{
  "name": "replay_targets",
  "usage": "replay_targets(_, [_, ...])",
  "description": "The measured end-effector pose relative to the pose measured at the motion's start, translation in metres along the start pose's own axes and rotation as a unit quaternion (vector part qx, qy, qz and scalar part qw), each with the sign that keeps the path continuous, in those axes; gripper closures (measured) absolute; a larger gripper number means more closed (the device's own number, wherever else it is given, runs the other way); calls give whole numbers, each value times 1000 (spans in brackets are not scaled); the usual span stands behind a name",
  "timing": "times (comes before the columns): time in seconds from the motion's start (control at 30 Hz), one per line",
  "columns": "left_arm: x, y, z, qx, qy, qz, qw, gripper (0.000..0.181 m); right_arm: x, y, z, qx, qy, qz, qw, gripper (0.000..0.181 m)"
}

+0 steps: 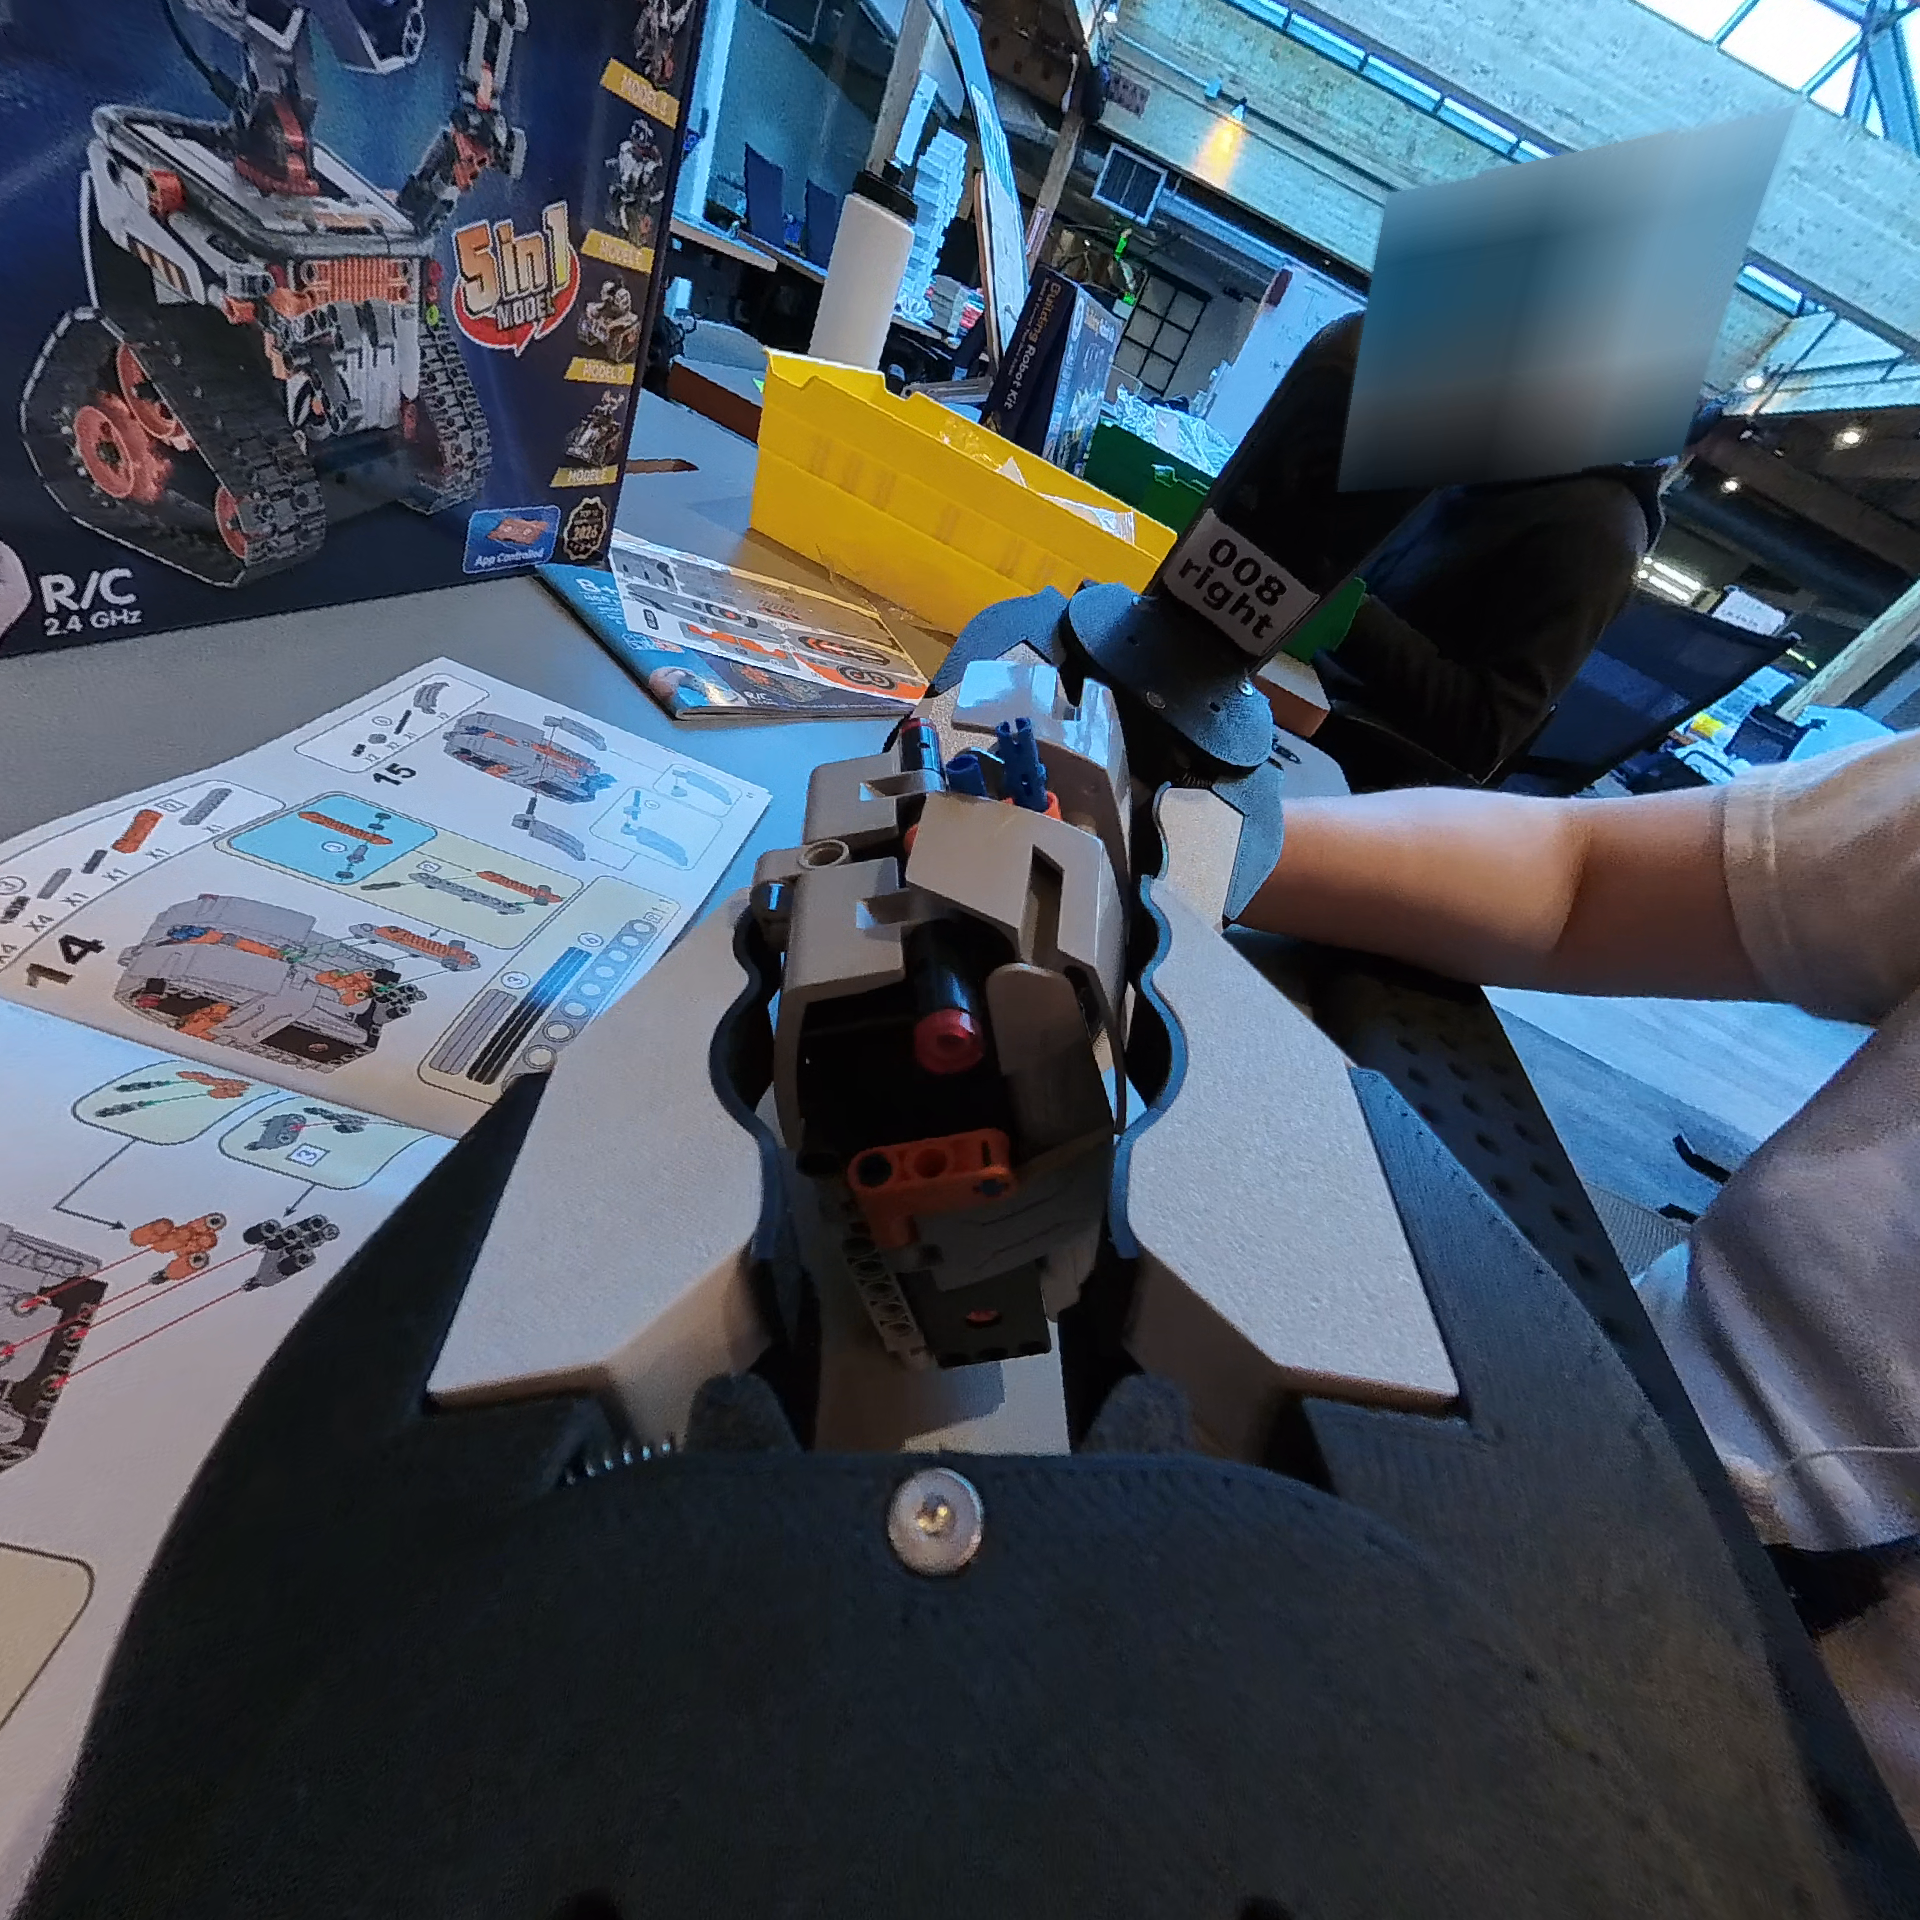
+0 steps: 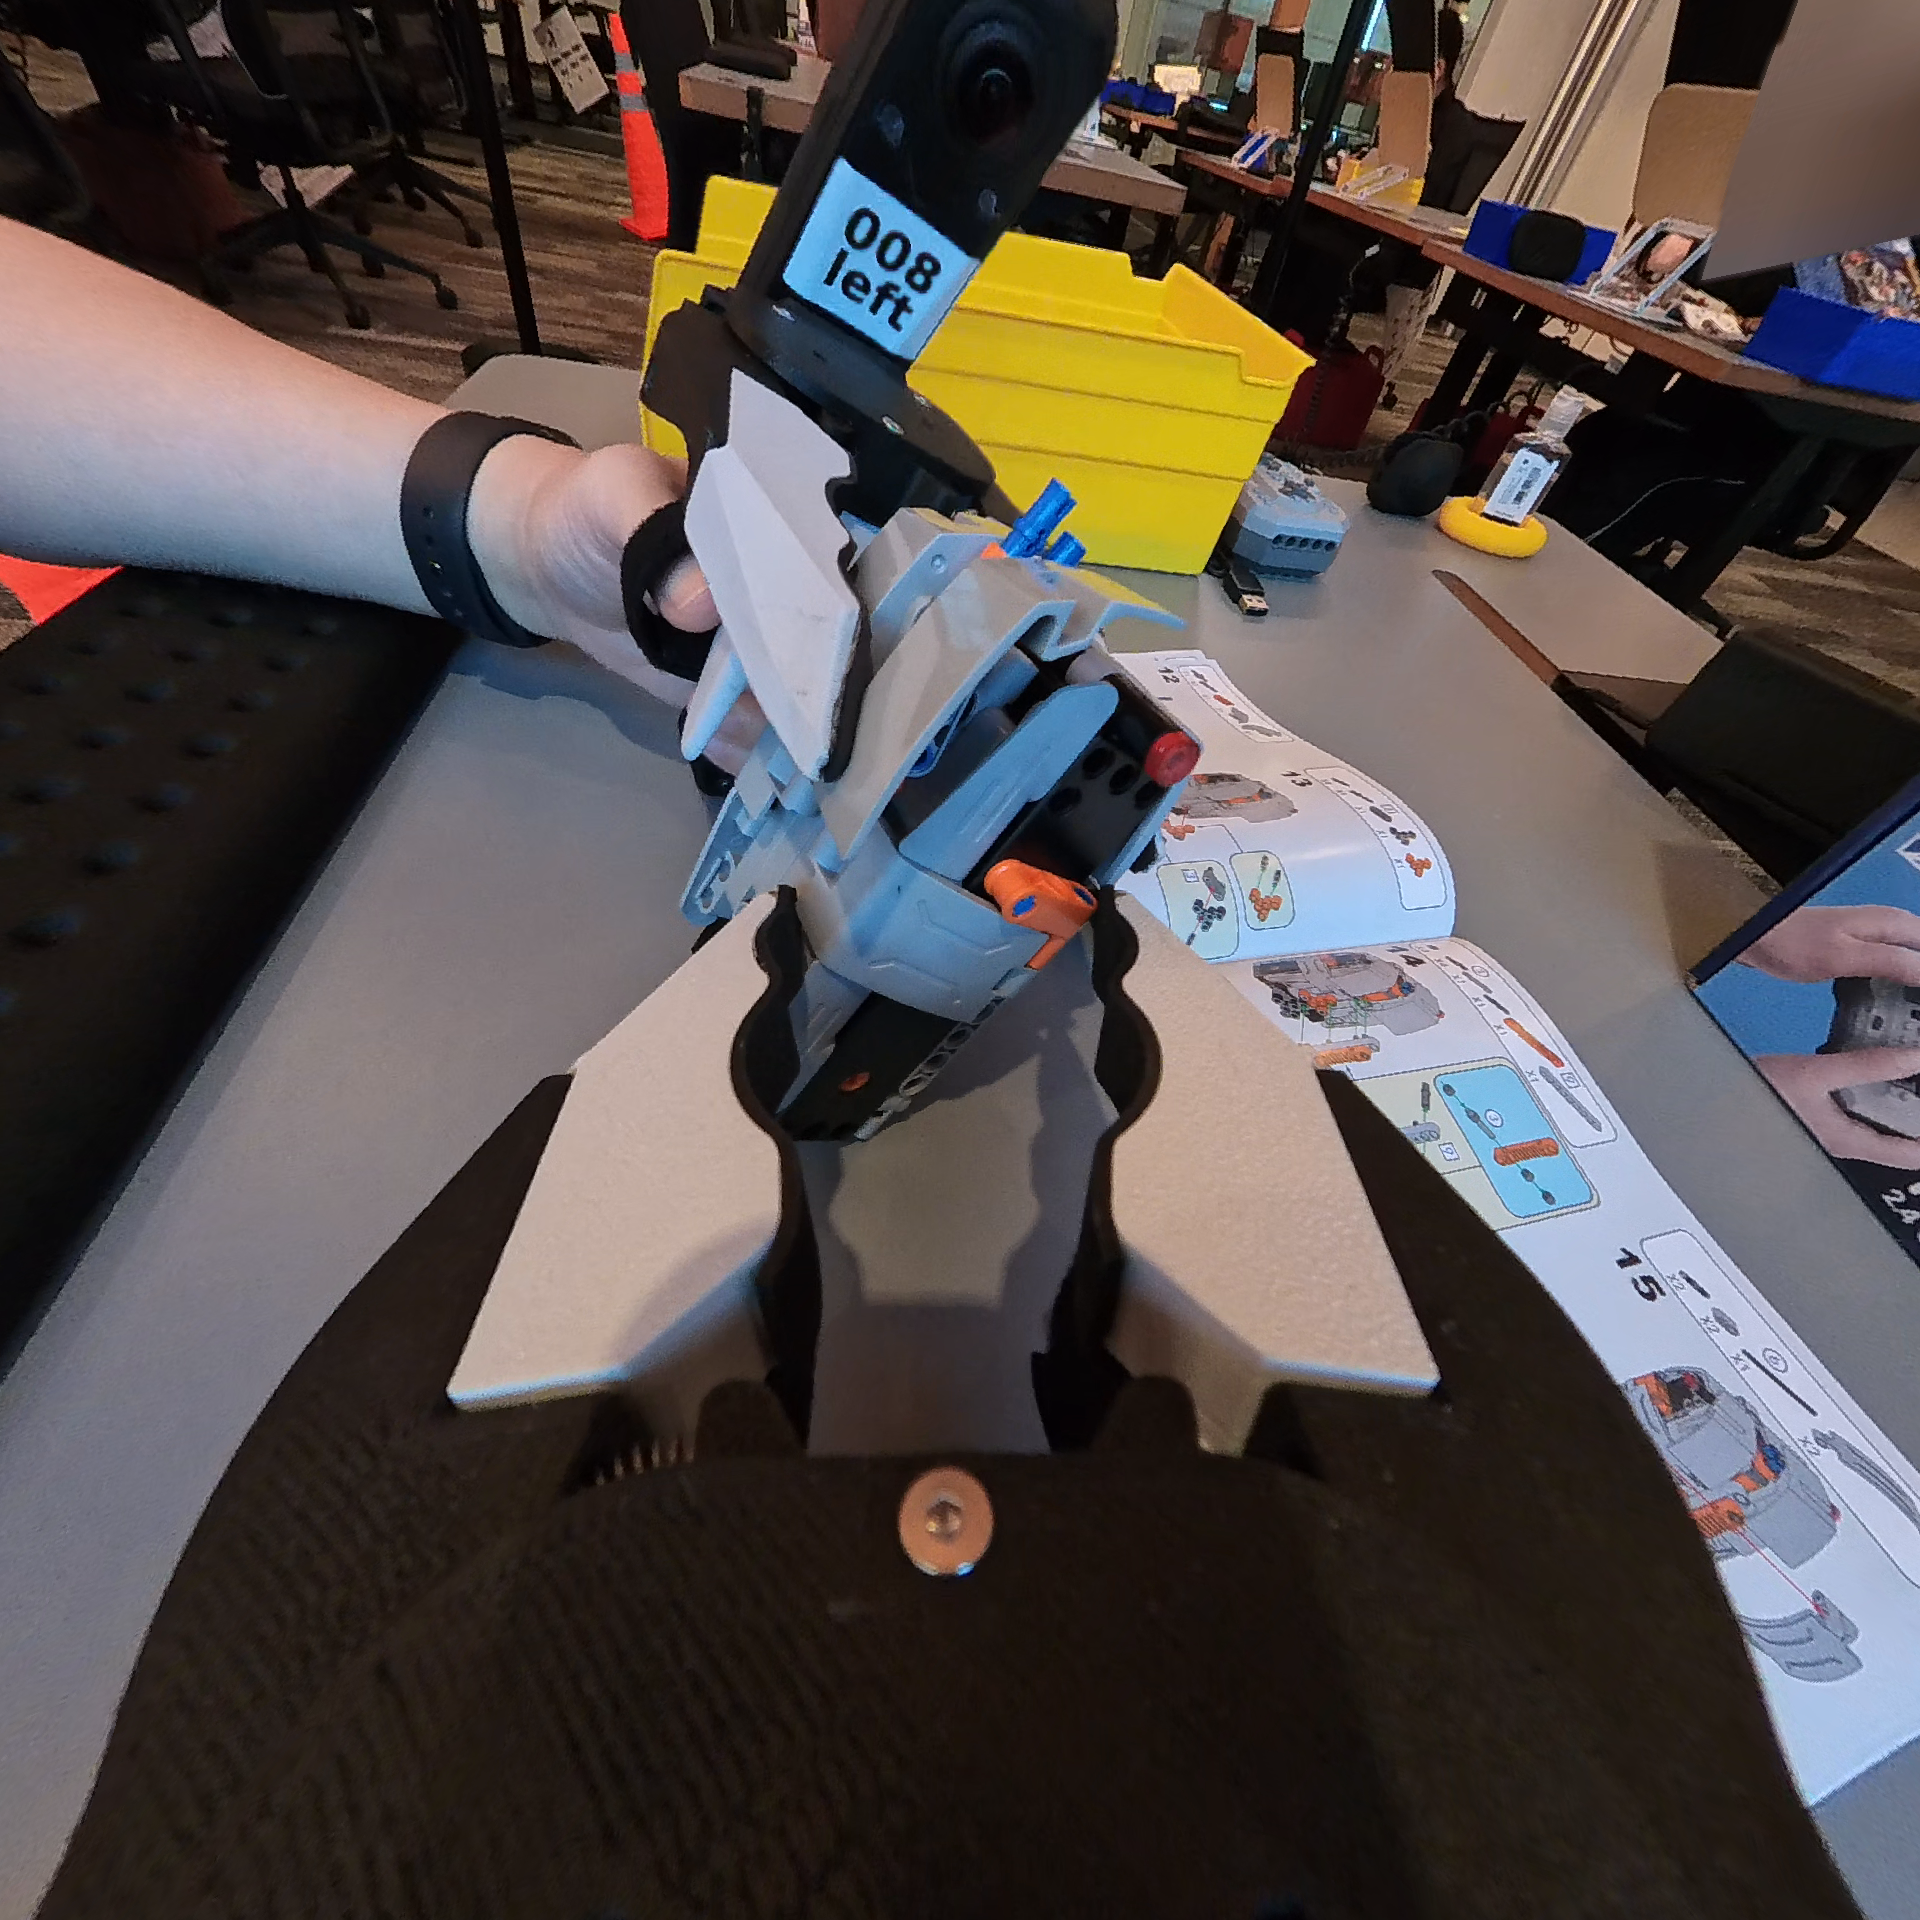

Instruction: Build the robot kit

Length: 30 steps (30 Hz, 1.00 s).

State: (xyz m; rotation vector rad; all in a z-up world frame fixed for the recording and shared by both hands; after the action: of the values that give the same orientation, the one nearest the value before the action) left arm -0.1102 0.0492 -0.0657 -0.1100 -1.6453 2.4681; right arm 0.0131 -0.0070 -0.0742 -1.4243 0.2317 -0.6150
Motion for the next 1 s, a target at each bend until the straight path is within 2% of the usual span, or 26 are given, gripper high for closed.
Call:
replay_targets(0.23, [2,-1,-4,8,3,2,1000,115,1,2,4,-27,-17,-6,999,127])
replay_targets(0.37, [5,-1,-4,-2,4,-1,1000,115,17,-6,12,1,12,-1,1000,115])
replay_targets(0.5, [6,-1,-5,1,13,-2,1000,115,32,-39,2,128,63,14,990,116])
replay_targets(0.6, [7,-1,-4,-1,15,-5,1000,116,31,-47,-14,222,82,-6,972,122])
replay_targets(0.67, [7,-1,-4,-2,16,-6,1000,115,27,-48,-21,280,98,-32,954,121])
replay_targets(0.77, [7,-1,-4,-5,16,-8,1000,115,18,-51,-29,373,115,-54,919,111])
replay_targets(0.9, [7,-1,-4,-5,18,-7,1000,115,6,-48,-30,389,90,-93,912,121])
replay_targets(1.0, [7,-1,-4,-3,18,-8,1000,116,5,-51,-25,380,90,-85,917,129])
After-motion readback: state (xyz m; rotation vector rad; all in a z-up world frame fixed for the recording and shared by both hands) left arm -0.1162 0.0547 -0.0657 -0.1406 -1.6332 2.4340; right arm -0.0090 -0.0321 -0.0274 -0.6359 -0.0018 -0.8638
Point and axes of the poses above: each gripper's, where its closed fingertips meet, x back along the fingers, y out of its underside, z = x × y across the jaws, the point moved 8 cm from there along x, back along the fingers, and after that the axes turned 3 degrees about z, right-handed, at the moved point
